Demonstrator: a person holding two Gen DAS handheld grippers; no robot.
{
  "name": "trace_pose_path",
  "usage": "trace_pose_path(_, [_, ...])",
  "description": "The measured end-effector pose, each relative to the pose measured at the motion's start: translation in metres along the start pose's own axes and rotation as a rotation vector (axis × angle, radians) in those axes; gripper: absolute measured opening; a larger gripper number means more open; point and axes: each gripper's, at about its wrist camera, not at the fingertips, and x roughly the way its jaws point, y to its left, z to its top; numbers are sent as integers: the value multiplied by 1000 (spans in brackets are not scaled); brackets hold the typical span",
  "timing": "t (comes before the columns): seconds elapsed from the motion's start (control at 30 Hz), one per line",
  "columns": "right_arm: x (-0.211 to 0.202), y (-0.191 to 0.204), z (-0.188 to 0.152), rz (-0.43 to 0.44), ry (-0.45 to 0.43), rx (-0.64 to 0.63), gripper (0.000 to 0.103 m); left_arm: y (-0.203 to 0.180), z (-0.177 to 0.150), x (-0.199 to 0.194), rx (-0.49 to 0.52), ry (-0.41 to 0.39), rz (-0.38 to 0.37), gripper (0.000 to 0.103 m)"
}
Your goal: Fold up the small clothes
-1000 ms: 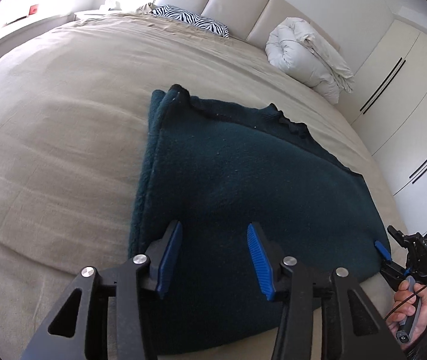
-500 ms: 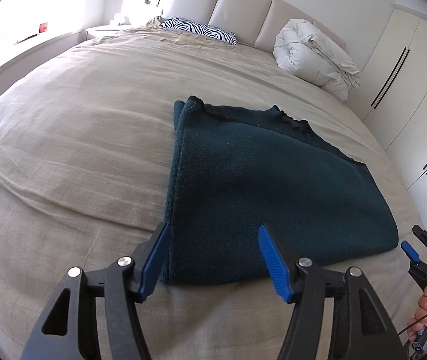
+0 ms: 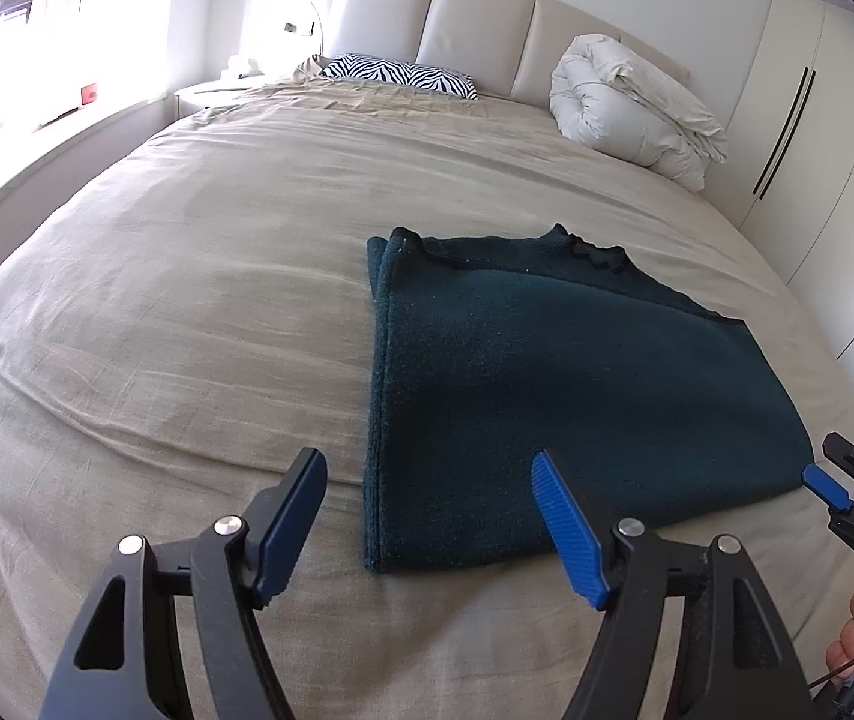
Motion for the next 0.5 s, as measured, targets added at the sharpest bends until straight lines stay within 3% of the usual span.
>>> trace_pose_path(0.23, [0,9,-8,1,24,-28,46,3,7,5,28,4,43,76])
trace_pose_path(0.5, [39,13,10,12,60,-51,48,8,11,19,37,28,80,76])
